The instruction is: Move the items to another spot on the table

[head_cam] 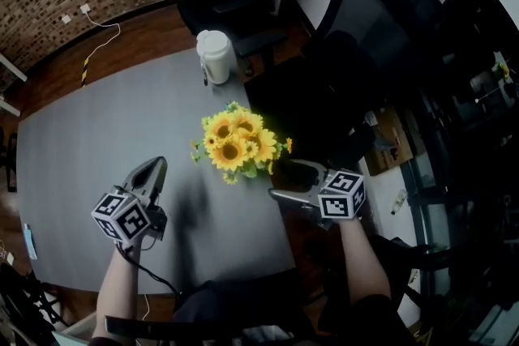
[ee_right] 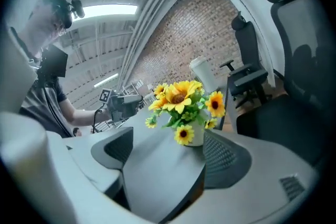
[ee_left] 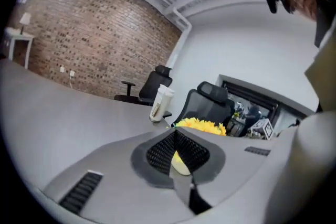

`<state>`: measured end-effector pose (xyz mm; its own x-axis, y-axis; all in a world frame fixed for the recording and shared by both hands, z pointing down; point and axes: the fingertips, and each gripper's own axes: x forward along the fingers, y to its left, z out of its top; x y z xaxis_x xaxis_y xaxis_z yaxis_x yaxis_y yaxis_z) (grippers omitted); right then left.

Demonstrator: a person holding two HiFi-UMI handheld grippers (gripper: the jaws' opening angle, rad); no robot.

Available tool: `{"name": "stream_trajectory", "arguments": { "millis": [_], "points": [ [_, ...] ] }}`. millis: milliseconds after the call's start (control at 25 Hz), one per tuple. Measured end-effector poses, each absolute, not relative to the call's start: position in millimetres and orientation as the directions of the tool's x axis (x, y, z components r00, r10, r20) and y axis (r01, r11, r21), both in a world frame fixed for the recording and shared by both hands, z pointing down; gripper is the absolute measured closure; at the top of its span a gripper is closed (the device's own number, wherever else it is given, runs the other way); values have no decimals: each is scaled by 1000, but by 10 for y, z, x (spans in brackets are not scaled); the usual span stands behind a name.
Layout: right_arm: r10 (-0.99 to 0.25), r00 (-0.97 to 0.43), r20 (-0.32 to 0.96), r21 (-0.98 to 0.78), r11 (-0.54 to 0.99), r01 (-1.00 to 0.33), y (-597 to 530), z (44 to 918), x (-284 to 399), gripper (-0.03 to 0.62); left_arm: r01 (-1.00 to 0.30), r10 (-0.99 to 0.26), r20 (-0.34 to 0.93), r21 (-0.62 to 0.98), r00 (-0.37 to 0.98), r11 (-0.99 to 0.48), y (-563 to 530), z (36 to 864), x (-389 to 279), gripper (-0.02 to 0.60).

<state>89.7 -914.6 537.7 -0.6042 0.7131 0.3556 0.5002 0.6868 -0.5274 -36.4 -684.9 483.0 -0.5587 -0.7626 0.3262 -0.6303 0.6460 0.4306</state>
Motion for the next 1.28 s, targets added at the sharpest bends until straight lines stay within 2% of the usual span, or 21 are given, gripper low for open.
{"name": "stream_trajectory", "arguments": {
  "millis": [120, 160, 240, 280, 720, 840, 960, 1160, 1280],
  "points": [
    [712, -628, 315, -504, 686, 525, -9252, 5180, 945, 343, -576, -756, 283, 508, -591, 640, -6811, 4581, -340, 591],
    [711, -636, 300, -494, 686, 534, -9287, 5113, 957, 433, -574, -759, 269, 520, -593, 633, -6821, 4500, -320, 591],
    [712, -653, 257, -489, 679, 548, -9352, 4980, 975, 570, -580, -765, 245, 528, -596, 620, -6854, 4352, -277, 591],
    [712, -664, 228, -496, 671, 551, -9387, 4915, 979, 608, -585, -769, 235, 531, -594, 614, -6876, 4288, -255, 591],
    [692, -715, -97, -579, 545, 606, -9677, 4083, 1120, 617, -714, -846, 213, 458, -490, 529, -7307, 3664, 260, 591],
    [670, -740, -58, -545, 600, 586, -9764, 3888, 1146, 617, -717, -844, 198, 454, -498, 529, -7341, 3573, 350, 591],
    [688, -725, -31, -436, 643, 629, -9754, 3554, 1271, 617, -726, -843, 184, 437, -506, 531, -7347, 3443, 467, 591],
    [745, -666, -15, -273, 638, 720, -9668, 3144, 1400, 615, -737, -824, 165, 377, -543, 561, -7321, 3283, 608, 588],
    [751, -660, 4, -246, 641, 727, -9625, 3140, 1437, 615, -750, -819, 170, 333, -548, 571, -7317, 3286, 707, 589]
  ]
}}
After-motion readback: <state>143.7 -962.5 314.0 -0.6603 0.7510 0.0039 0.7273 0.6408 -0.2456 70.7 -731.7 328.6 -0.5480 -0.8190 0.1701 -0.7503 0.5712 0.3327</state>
